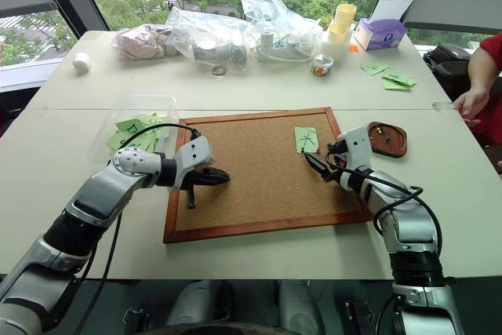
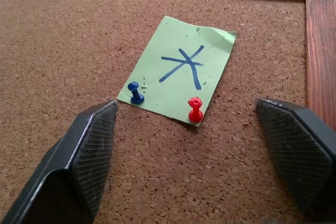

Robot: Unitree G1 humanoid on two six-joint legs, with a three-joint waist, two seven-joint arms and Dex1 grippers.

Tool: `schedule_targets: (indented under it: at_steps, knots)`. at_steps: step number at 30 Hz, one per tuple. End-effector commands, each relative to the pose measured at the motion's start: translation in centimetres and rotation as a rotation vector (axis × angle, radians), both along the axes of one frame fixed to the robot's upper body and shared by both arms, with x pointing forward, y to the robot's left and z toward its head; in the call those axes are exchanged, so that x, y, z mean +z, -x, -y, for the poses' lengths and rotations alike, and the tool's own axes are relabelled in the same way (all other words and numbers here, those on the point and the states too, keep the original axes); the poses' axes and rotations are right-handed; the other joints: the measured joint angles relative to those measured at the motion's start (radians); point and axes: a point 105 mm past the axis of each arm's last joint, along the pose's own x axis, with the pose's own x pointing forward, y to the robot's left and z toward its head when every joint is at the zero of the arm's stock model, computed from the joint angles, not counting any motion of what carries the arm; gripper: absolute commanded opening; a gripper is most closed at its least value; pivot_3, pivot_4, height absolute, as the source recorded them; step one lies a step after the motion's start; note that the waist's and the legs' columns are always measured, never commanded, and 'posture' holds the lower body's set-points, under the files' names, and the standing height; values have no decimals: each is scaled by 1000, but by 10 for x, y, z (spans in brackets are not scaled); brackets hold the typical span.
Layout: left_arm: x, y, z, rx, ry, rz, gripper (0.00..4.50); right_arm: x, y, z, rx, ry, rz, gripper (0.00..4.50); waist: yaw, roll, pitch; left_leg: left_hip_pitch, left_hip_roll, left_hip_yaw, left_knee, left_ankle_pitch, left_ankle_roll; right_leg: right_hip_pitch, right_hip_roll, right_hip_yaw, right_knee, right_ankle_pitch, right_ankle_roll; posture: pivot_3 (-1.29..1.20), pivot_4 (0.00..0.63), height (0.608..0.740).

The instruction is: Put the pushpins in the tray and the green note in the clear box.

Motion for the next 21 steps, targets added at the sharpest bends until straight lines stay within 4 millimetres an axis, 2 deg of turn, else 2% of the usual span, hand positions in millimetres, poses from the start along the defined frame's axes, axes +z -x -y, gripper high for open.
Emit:
schedule_targets:
  at_steps: [1,5,6,11,18,21]
  knots:
    - [-4,3,-2,7,-14,-8,0,15,-4,-2,2,-29,66,2221,0,0,0,0,0,0,0,0,0,0,0,0,0,0,0,0,150,735]
    - [-5,3,-2,8,-16,-11,0,16,-5,-4,4,-42,76,290,0,0,0,0,0,0,0,0,0,0,0,0,0,0,0,0,150,735]
    - [-5,3,-2,8,-16,-10,0,15,-5,-4,5,-45,73,129,0,0,0,0,0,0,0,0,0,0,0,0,0,0,0,0,150,735]
    - [-5,3,-2,8,-20,-11,0,18,-4,-2,-12,-62,89,129,0,0,0,0,0,0,0,0,0,0,0,0,0,0,0,0,150,735]
    - [-13,8,-4,-11,-63,-32,0,61,-7,20,-113,-114,258,129,0,0,0,0,0,0,0,0,0,0,0,0,0,0,0,0,150,735]
    - [-14,10,-4,-22,-66,-41,0,69,-7,26,-134,-117,281,129,2,0,0,0,0,0,0,0,0,0,0,0,0,0,0,0,150,735]
